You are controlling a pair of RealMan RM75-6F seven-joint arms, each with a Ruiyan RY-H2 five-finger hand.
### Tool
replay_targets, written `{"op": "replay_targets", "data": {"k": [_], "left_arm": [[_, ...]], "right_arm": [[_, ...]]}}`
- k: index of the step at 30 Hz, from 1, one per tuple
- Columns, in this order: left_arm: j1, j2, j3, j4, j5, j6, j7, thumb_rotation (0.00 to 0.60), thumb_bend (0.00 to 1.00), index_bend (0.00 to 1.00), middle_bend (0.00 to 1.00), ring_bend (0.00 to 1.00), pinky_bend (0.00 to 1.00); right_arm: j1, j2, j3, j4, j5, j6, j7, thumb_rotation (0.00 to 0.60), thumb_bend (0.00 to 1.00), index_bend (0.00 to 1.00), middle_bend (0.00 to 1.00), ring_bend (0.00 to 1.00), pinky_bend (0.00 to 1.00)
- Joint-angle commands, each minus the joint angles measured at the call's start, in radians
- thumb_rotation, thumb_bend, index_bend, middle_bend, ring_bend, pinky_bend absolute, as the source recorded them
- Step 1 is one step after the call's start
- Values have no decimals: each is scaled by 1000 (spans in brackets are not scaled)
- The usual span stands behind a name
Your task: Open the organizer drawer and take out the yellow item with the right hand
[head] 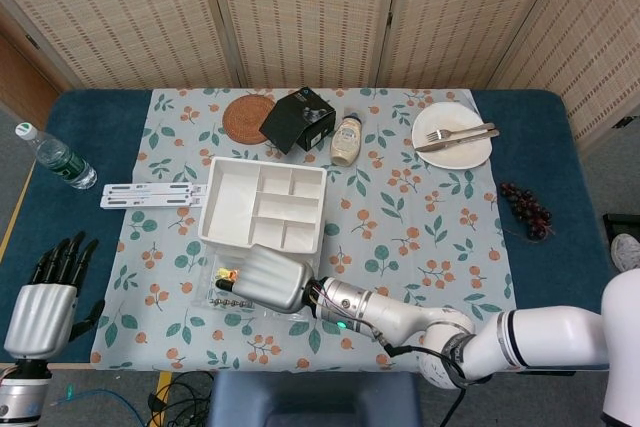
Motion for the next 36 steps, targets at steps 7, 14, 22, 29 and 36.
{"op": "replay_targets", "data": {"k": [7,14,22,29,36], "left_arm": [[10,4,4,2,0,7,-4,600,290,0,0,37,129],[12,6,1,2,0,9,-5,600,290,0,0,37,129],[15,14,-6,-5,-4,16,-4,600,290,0,0,37,129],[17,14,-8,-8,-6,15,-1,600,290,0,0,37,129],[16,12,-10,0,-7,12,-8,600,290,0,0,37,129]], "right_arm": [[76,-62,-39,64,117,11,-94,600,314,278,980,1000,1000],[160,-119,-72,136,219,14,-175,600,316,278,975,1000,1000],[216,-153,-105,175,281,33,-219,600,320,278,957,1000,1000],[254,-168,-136,189,317,44,-250,600,320,278,955,1000,1000],[277,-183,-166,184,310,80,-296,600,320,277,955,1000,1000]]}}
